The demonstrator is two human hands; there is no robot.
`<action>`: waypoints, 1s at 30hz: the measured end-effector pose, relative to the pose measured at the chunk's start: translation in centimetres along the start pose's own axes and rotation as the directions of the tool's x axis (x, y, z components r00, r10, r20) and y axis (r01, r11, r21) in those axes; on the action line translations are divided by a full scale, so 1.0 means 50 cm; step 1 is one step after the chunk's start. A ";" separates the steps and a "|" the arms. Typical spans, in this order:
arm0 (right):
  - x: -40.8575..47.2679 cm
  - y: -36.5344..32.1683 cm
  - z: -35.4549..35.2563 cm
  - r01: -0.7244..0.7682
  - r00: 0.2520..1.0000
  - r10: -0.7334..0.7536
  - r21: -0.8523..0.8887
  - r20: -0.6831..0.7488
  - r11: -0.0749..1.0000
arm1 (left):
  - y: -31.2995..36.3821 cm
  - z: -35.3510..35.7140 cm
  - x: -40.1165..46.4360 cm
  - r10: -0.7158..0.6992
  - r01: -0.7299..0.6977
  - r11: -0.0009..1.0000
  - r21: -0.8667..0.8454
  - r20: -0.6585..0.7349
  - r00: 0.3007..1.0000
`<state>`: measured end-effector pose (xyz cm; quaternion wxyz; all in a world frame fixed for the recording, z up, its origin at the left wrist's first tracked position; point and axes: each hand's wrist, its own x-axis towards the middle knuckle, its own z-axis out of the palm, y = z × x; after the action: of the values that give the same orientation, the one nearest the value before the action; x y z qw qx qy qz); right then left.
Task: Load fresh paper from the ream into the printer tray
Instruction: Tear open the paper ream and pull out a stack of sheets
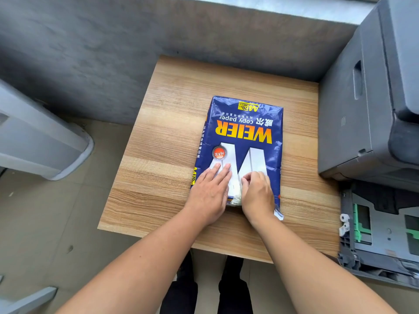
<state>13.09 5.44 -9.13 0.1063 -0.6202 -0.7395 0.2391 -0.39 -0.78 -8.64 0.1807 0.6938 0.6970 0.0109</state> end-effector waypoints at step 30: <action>-0.288 0.123 -0.016 0.653 0.737 -0.625 -0.033 0.257 0.757 | -0.004 0.011 -0.041 0.023 -0.019 0.997 0.072 -0.055 0.998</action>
<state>21.79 -7.61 -9.40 0.0578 -0.3013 -0.9276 0.2129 -0.48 -2.88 -8.71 0.1360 0.7065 0.6944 0.0074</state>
